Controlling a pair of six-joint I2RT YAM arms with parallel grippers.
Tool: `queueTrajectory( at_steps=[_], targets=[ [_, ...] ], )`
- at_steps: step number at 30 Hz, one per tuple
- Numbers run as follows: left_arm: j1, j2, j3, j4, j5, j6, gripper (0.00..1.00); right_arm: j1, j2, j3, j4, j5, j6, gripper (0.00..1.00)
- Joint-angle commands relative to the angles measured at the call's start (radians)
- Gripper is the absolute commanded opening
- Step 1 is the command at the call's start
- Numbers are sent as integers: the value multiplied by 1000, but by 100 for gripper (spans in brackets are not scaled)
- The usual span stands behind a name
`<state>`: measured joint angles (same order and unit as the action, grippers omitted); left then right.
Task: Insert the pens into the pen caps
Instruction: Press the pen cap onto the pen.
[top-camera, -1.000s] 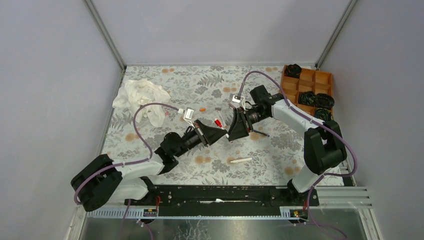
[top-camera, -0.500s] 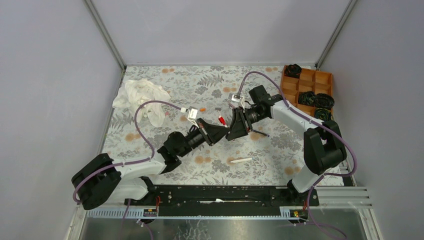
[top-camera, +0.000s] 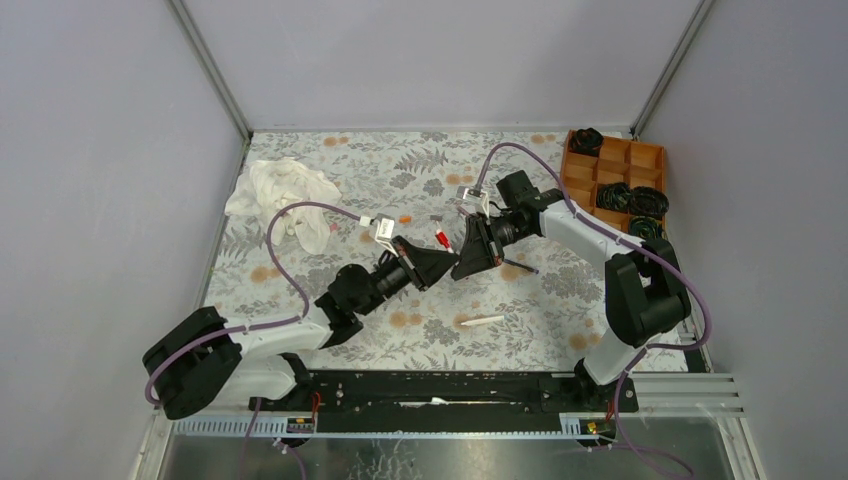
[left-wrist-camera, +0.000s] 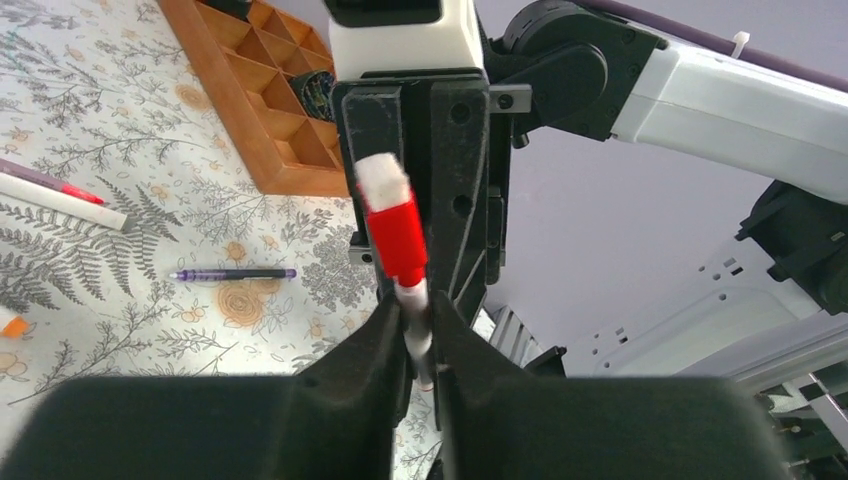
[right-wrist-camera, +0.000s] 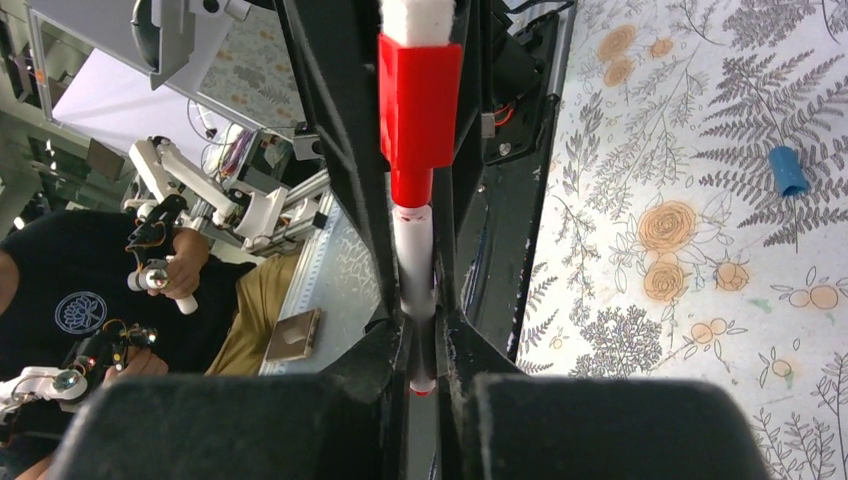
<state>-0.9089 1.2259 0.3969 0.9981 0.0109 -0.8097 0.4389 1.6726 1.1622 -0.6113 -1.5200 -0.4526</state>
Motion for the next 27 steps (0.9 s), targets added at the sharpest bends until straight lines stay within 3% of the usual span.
queueTrajectory(
  at_steps=[1, 2, 4, 9, 13, 21, 27],
  targets=[
    [-19, -35, -3, 44, 33, 47, 35, 9, -10, 19, -21, 33, -15, 0],
    [-19, -46, -4, 26, 35, 43, 50, 8, -14, 20, -21, 38, -16, 0],
    [-18, -73, -11, -21, 40, 33, 65, 8, -23, 19, -18, 47, -18, 0],
    [-17, -188, -56, -107, 26, 27, 75, 8, -47, 7, 0, 65, -12, 0],
    [-7, -267, -34, -268, -91, -22, 87, 8, -69, -3, 18, 97, -9, 0],
    [28, -187, 114, -450, -100, -109, 82, 9, -123, -53, 137, 122, 89, 0],
    [33, -165, 111, -368, -141, -143, 73, 9, -126, -62, 142, 138, 91, 0]
  ],
)
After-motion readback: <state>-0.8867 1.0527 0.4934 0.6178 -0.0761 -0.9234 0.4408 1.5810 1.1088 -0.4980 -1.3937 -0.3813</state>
